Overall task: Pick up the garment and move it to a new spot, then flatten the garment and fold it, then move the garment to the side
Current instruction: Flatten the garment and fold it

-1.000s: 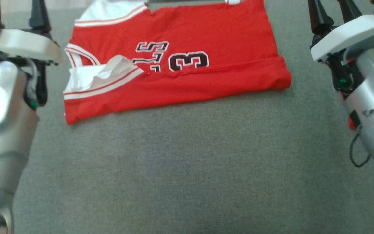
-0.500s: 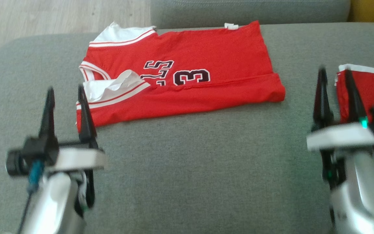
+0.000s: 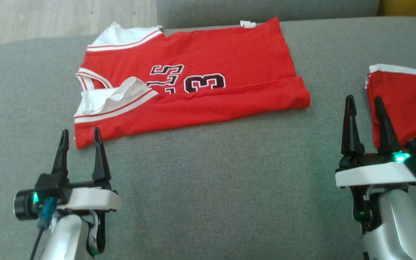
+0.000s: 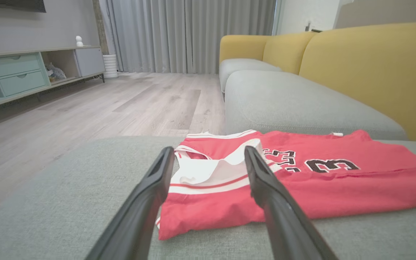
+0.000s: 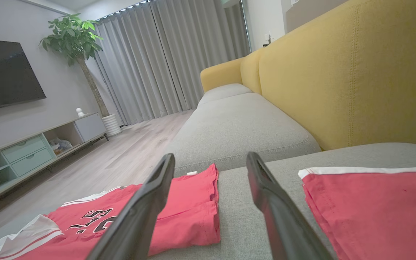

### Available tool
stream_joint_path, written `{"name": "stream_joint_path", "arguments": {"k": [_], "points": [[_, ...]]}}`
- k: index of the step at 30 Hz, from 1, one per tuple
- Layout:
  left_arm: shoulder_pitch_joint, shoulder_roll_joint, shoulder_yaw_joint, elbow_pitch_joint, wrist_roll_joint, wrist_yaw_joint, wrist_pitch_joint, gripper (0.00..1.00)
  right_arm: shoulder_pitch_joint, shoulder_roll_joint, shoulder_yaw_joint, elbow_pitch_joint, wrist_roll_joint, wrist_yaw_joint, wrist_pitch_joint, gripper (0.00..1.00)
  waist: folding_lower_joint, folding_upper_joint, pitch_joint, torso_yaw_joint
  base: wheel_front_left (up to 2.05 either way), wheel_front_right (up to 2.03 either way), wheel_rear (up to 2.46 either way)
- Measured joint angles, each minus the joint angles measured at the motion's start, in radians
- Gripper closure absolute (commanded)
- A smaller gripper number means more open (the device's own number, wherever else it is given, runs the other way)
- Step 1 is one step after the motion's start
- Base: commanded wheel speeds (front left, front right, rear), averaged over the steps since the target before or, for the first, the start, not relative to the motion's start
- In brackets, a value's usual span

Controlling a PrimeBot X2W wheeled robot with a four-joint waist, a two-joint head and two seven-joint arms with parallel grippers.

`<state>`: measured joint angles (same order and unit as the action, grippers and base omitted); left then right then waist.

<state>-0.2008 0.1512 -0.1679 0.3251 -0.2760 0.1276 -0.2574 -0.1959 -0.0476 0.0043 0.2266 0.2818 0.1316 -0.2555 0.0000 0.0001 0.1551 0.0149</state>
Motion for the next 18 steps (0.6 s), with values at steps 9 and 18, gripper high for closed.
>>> {"name": "stream_joint_path", "arguments": {"k": [9, 18], "points": [[-0.119, 0.008, 0.007, 0.226, 0.006, -0.021, 0.030, 0.00, -0.005, 0.000, 0.024, -0.019, 0.000, 0.000, 0.000, 0.00, 0.0001, 0.0000, 0.055, -0.028, 0.00, 0.00, 0.00], [-0.225, 0.041, 0.036, 0.413, 0.003, 0.019, 0.082, 0.00, -0.026, 0.000, 0.049, -0.030, 0.000, 0.000, 0.000, 0.00, 0.0001, 0.0000, 0.099, -0.056, 0.00, 0.00, 0.00]]}}
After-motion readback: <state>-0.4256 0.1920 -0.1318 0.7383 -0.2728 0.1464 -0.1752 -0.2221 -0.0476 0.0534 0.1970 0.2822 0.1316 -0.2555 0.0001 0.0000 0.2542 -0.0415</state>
